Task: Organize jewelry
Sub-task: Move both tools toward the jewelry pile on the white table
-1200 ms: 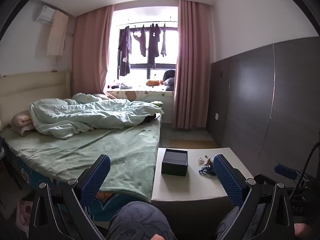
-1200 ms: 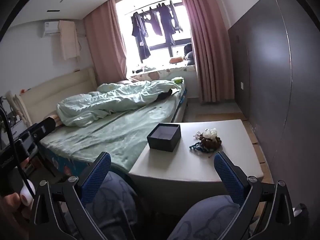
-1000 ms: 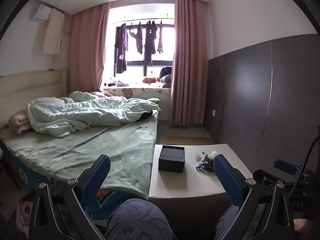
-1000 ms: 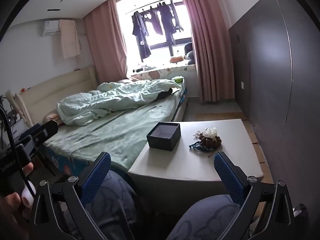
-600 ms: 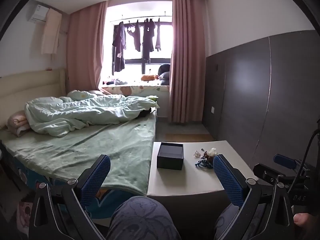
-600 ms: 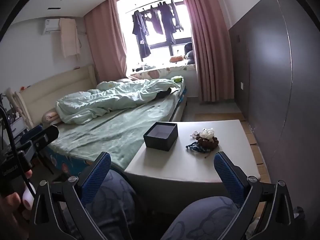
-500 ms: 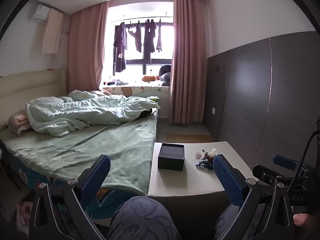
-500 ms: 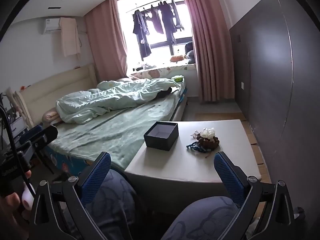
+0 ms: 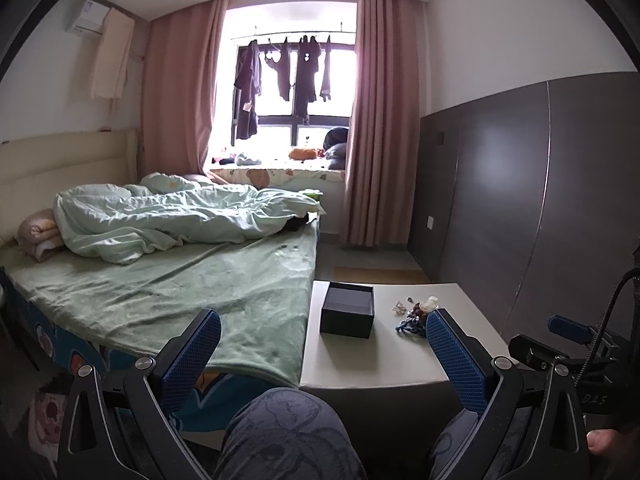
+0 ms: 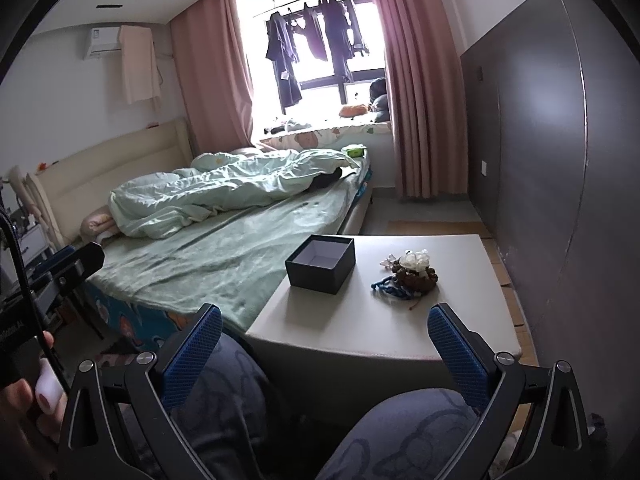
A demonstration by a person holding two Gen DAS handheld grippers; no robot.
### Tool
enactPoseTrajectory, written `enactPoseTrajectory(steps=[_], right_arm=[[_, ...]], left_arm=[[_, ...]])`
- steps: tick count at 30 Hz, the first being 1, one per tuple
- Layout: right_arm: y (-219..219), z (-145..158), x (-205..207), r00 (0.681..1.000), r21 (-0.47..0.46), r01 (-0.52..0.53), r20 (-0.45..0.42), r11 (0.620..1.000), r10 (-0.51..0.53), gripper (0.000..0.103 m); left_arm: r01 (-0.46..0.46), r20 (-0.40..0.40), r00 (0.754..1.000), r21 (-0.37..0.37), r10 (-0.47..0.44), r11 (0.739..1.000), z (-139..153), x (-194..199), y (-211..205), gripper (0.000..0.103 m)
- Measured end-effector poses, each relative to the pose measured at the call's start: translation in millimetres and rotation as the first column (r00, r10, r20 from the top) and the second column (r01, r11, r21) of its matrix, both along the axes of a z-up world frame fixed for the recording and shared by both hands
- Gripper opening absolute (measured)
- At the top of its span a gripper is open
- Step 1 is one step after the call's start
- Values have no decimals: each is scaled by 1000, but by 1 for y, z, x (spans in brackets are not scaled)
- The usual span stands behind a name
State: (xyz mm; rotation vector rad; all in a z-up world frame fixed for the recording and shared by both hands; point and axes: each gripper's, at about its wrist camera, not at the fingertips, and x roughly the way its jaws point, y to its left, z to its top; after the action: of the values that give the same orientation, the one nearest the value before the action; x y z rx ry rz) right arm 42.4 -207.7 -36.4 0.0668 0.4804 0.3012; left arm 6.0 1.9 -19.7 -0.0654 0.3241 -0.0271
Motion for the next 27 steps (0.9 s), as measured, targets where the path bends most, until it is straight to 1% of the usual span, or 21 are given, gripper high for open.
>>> enactPoseTrajectory(steps=[11,27], right_arm=[[0,-3,3,1000,-8,1,1,1000,-1,103],[-1,-5,-2,999,-44,36,13,998,-36,103]], left_arm=[[8,-9,1000,-12,-8,1000,-4,0,2,103],[71,-25,997,-28,-71,997,-14,0,-8,103]])
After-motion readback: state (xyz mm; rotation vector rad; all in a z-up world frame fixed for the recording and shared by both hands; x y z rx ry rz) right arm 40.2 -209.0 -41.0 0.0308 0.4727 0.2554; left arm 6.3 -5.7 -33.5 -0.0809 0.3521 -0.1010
